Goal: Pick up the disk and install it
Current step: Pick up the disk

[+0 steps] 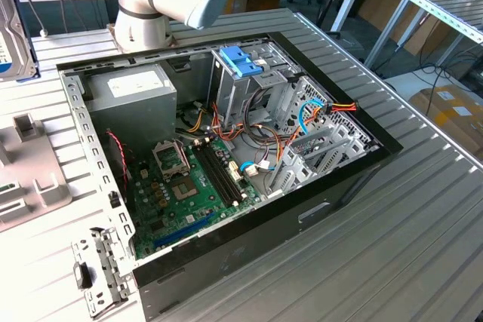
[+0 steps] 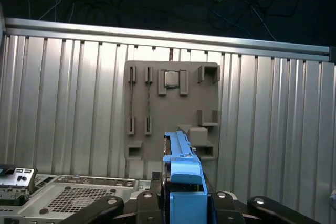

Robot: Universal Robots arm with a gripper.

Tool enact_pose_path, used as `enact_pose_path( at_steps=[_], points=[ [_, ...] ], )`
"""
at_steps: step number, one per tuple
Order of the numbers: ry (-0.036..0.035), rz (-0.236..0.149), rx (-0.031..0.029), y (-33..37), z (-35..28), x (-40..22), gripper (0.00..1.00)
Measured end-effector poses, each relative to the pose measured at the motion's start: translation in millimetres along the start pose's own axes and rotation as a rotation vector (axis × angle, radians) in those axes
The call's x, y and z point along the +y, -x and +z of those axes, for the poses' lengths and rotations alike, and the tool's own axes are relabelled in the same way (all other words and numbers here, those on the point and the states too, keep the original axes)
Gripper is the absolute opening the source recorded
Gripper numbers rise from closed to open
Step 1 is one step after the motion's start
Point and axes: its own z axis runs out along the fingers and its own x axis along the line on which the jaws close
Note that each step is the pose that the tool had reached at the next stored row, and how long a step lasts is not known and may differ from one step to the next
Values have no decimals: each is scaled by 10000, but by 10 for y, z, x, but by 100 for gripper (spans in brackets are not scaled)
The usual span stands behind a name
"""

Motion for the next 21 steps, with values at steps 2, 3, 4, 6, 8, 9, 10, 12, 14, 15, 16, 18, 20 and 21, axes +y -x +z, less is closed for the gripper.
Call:
enact_pose_path(
  at_steps=[2,3,4,6,8,9,10,12,14,15,16,18,20,21],
  points=[
    [0,0,0,-4,0,-6,37],
    [0,1,0,-8,0,-10,37],
    [0,0,0,-12,1,-15,37],
    [0,0,0,-17,1,-22,37],
    [0,0,0,-21,1,-28,37],
    [1,1,0,-25,1,-33,37],
    [0,0,0,-29,2,-36,37],
    [0,0,0,-34,2,-42,37],
    [1,0,0,-40,2,-48,37],
    [0,0,0,-42,2,-50,37],
    [0,1,0,-46,3,-54,37],
    [-1,1,-1,-52,3,-61,37],
    [0,1,0,-57,3,-68,37],
    [0,0,-1,-59,3,-71,37]
  ],
)
